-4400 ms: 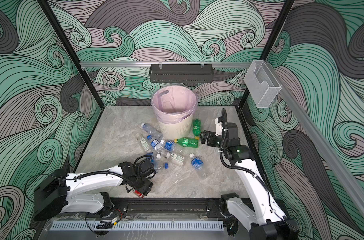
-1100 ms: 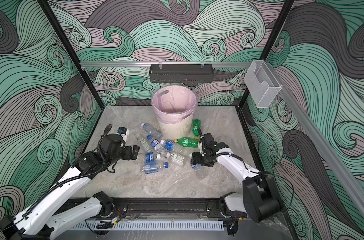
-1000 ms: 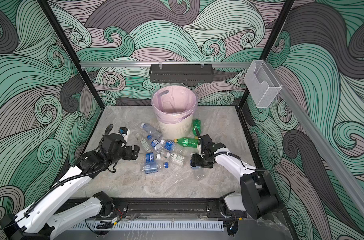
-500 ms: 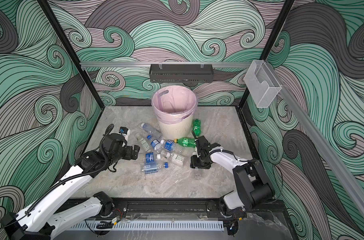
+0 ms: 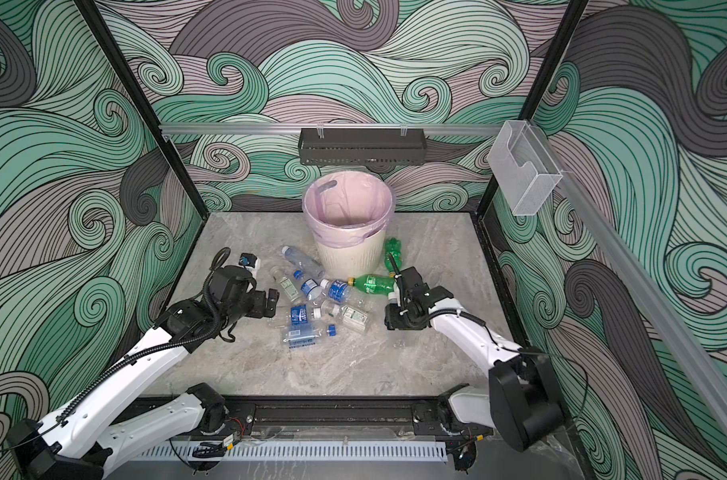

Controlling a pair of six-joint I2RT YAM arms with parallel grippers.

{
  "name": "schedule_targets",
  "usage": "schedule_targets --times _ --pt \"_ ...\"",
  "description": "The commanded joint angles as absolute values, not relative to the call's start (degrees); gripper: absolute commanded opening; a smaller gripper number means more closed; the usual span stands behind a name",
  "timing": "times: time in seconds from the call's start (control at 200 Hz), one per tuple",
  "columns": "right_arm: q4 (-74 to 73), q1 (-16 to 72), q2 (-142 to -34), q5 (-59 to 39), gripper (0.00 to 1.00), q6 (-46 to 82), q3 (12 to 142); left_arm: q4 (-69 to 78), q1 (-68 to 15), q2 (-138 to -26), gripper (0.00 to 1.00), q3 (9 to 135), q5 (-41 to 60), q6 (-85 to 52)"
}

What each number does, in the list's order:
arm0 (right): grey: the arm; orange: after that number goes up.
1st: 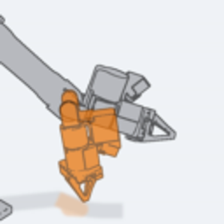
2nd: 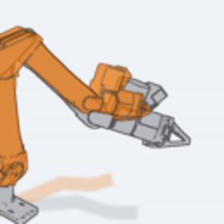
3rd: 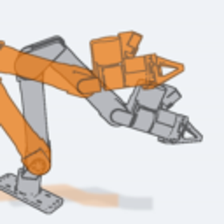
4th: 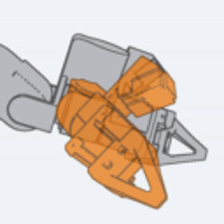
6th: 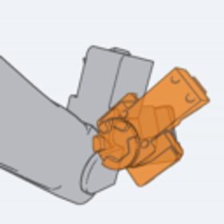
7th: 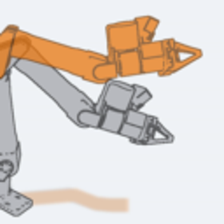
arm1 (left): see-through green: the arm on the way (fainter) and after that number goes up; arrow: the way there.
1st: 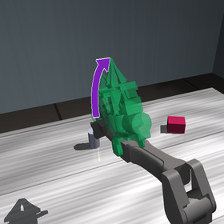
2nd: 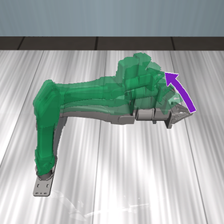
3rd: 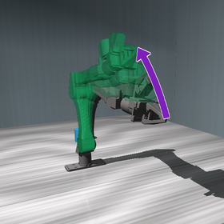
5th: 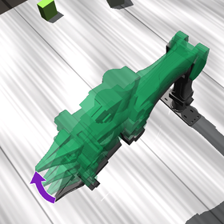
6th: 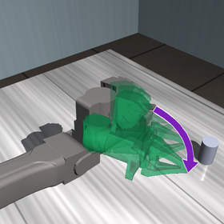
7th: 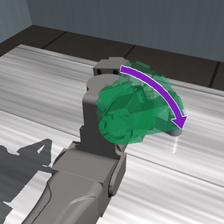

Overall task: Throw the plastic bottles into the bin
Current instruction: 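Grasp the blue Pocari Sweat bottle with the right gripper while the left withdraws, then lift the Pocari Sweat bottle with the right gripper and drop it into the bin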

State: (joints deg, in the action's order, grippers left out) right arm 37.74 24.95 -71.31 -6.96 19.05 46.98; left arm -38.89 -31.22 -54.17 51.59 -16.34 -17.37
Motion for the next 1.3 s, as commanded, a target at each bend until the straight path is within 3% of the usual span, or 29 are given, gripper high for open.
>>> schedule_targets --times 0.0,0.325,0.495,0.666,0.786,0.831,0.911,0.971,1.101,1.296 --pt "40.2 24.8 -65.8 -5.1 0.53 17.4 49.9 -38.3 -30.4 -54.0 0.98 52.4 -17.9 -17.1" --pt "38.4 24.8 -50.5 -10.3 0.57 15.5 53.9 -37.3 -30.0 -55.4 0.98 53.3 -17.5 -15.6" --pt "38.3 24.7 -52.3 -11.6 0.59 13.7 60.7 -37.3 -29.8 -56.8 0.98 53.5 -17.1 -15.4" --pt "36.3 24.5 -68.2 -11.5 0.55 10.3 79.5 -38.4 -29.7 -56.7 0.98 54.3 -16.8 -15.5" --pt "37.1 23.7 -88.3 -14.8 0.55 11.3 104.1 -39.5 -29.8 -56.1 0.98 54.4 -15.2 -15.5" --pt "41.0 23.6 -96.8 -14.9 0.62 10.4 115.3 -40.1 -29.7 -55.9 0.98 54.4 -14.3 -15.4" --pt "50.7 23.5 -109.1 -14.5 0.9 9.2 134.5 -41.5 -29.7 -56.0 0.99 54.7 -12.1 -15.2" --pt "54.2 23.6 -113.0 -14.8 0.96 9.0 141.5 -43.2 -29.7 -56.0 0.99 55.1 -11.4 -15.2" --pt "52.9 24.1 -108.9 -14.9 1.0 7.3 136.4 -43.4 -29.7 -55.2 0.99 54.0 -8.1 -12.7" --pt "41.7 23.9 -91.3 -12.7 1.0 7.0 110.2 -43.8 -29.7 -58.7 0.98 55.7 2.1 -6.0"
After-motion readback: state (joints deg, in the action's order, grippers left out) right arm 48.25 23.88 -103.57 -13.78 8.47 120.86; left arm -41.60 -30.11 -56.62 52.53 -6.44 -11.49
